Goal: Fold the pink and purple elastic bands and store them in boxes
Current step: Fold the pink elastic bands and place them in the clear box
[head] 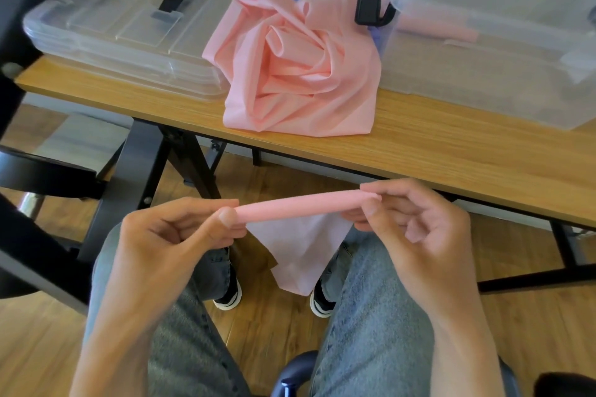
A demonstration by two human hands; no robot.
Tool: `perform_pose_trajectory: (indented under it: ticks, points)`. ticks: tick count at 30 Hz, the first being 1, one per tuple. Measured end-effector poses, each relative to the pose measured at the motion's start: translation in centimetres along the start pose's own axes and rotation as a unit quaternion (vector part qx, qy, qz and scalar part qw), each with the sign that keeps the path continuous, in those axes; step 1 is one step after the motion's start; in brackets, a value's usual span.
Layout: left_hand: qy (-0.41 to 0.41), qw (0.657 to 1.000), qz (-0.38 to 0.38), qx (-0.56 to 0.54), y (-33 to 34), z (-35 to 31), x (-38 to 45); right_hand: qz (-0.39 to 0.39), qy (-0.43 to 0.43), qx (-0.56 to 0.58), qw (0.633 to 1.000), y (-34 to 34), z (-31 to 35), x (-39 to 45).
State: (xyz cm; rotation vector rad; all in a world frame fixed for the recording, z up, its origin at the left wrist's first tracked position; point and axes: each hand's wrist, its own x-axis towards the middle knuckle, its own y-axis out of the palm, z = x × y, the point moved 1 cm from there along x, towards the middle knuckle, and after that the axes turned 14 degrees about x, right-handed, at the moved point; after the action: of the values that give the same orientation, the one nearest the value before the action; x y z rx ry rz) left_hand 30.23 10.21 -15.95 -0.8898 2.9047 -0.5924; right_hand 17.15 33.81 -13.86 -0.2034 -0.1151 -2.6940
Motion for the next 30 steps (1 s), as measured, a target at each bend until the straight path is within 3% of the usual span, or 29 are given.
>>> perform_pose_trajectory:
  ticks: [11,17,24,30]
  points:
    - [-0.008,0.999,0.008,0.038,0.0,0.4,0.0,0.013,0.010,-0.102,0.995,-0.2,-0.2,0.0]
    - [-0.019,0.999,0.049,-0.015,0.5,1.0,0.3,0.019,0.000,-0.080,0.997,-0.2,0.0,0.0]
    - [-0.001,0.999,-0.015,-0.051,0.4,-0.7,-0.2,0.003,0.036,0.035,0.999,0.2,0.5,-0.1]
    - [-0.006,0.998,-0.044,-0.038,0.2,-0.5,-0.2,0.017,0.038,0.001,0.999,0.0,0.1,0.0]
